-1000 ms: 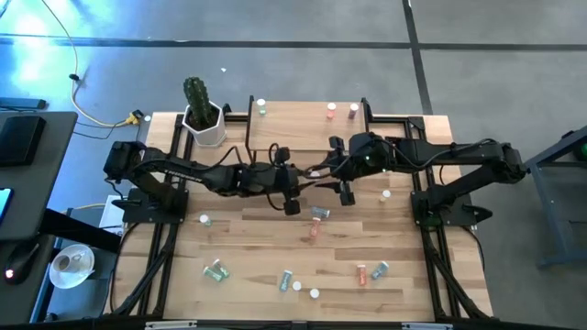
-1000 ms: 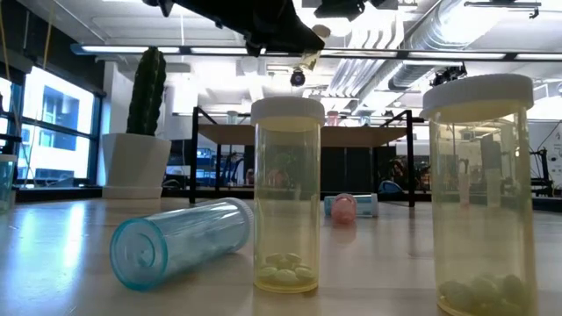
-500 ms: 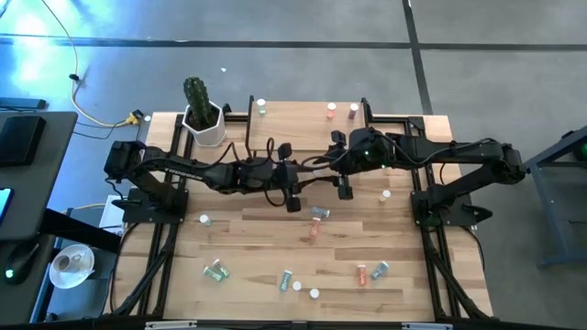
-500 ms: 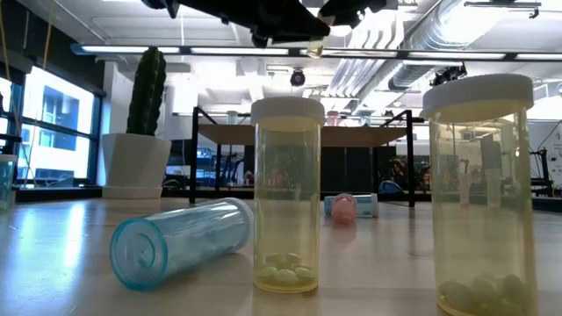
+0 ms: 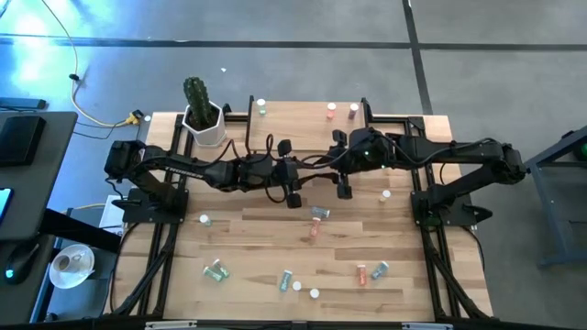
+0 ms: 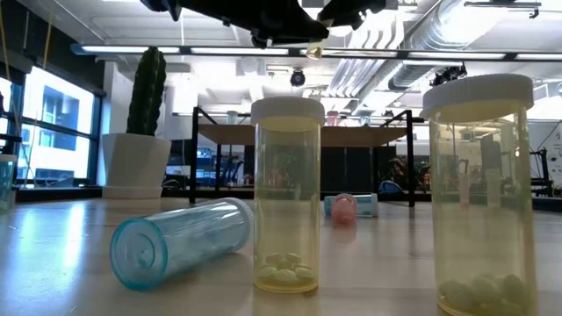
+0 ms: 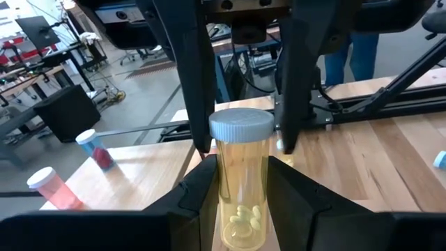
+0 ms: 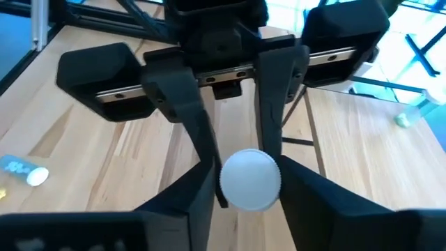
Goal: Pick and place medicine bottles onto shelf by color
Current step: Put the yellow pill bottle on the shelf
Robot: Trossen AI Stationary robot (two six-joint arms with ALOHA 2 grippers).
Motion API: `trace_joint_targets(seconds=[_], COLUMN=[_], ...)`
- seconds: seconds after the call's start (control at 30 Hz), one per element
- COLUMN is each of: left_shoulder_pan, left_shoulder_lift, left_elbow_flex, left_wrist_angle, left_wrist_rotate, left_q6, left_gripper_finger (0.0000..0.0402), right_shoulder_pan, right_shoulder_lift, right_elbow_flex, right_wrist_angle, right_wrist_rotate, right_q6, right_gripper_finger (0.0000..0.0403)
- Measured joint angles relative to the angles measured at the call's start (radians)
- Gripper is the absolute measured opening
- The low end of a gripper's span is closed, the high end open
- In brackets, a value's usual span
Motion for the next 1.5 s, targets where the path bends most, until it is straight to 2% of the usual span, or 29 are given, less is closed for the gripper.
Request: trace_joint_targets(seconds=[0.2,0.6,0.73,0.93,1.13,1.37,1.5], left_shoulder_pan=[0.001,0.002,0.002,0.002,0.010,0.050,0.081], left_shoulder_lift=[0.000,0.000,0.000,-0.001,-0.083,-0.206,-0.267], left_elbow_flex=[0.000,0.000,0.000,0.000,0.000,-0.009,-0.078], left_wrist_angle=[0.001,-0.002,-0.007,-0.061,-0.208,-0.403,-0.412], left_wrist_rotate=[-0.003,-0.004,-0.004,-0.037,-0.135,-0.124,-0.123], left_q6=[0.000,-0.008,-0.009,-0.009,-0.022,-0.061,-0.093], left_gripper_finger=[0.0097,0.0101,0.0123,0.0179,0.0206,0.0198,0.0191], right_shoulder_pan=[0.000,0.000,0.000,-0.005,-0.051,-0.159,-0.241], right_shoulder_lift=[0.000,0.000,0.000,0.000,0.002,0.007,0.044], right_elbow_flex=[0.000,0.000,0.000,0.000,0.016,0.077,0.144], right_wrist_angle=[0.000,0.000,0.000,0.002,0.010,0.031,0.018], right_wrist_rotate=[0.016,0.016,0.018,0.038,0.038,0.030,0.020], right_q6=[0.009,0.025,0.025,0.025,0.025,0.014,0.002], right_gripper_finger=[0.0108,0.0106,0.0106,0.0106,0.0106,0.0106,0.0106])
